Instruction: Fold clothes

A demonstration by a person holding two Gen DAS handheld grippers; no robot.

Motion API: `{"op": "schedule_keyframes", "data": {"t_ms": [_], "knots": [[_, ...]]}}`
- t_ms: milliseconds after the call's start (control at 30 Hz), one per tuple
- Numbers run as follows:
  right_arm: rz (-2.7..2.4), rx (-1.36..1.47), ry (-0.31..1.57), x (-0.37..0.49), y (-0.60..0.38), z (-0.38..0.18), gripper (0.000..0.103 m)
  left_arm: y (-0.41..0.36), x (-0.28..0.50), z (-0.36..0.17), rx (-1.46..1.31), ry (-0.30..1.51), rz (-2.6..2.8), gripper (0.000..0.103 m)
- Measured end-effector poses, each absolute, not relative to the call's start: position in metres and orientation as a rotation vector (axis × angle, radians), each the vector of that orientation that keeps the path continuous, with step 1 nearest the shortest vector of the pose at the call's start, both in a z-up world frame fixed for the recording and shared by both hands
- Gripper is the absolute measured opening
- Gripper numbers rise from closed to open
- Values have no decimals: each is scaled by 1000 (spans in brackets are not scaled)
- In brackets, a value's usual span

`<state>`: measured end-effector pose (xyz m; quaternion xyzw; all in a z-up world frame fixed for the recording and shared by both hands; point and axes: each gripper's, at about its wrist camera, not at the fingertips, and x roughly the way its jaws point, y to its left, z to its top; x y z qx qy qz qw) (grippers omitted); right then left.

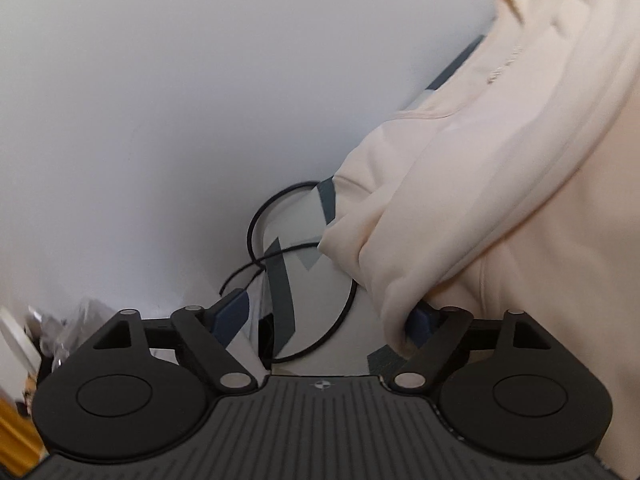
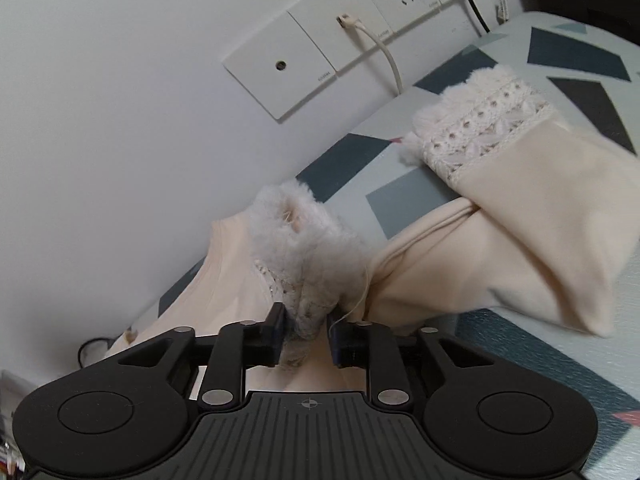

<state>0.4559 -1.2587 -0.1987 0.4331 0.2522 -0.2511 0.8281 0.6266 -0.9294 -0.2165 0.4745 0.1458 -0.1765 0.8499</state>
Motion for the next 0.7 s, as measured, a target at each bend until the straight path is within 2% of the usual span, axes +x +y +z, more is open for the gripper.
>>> {"op": "schedule_keyframes", "data": {"t_ms": [133, 233, 367, 467, 600, 667, 700], "knots": [[-559, 914, 533, 449, -1266, -194, 30, -923, 612, -212, 1020, 282, -422, 85], [-583, 892, 559, 450, -1269, -194, 22, -919, 611, -214, 1018, 313, -463, 85], [-610, 898, 623, 449, -1273, -202, 22, -907, 620, -198, 905, 429, -556, 85], [-620, 840, 654, 452, -1269, -191, 29, -891, 630, -168, 739, 533, -634, 86], [-596, 814, 643, 456, -1268, -178, 46, -877, 670, -136, 449, 635, -648, 87], [-602, 822, 644, 461, -1270, -179, 47, -880, 701, -135, 338, 678, -594, 87], [-612, 827, 649, 464, -1271, -182, 48, -883, 715, -136, 293, 703, -576, 83]]}}
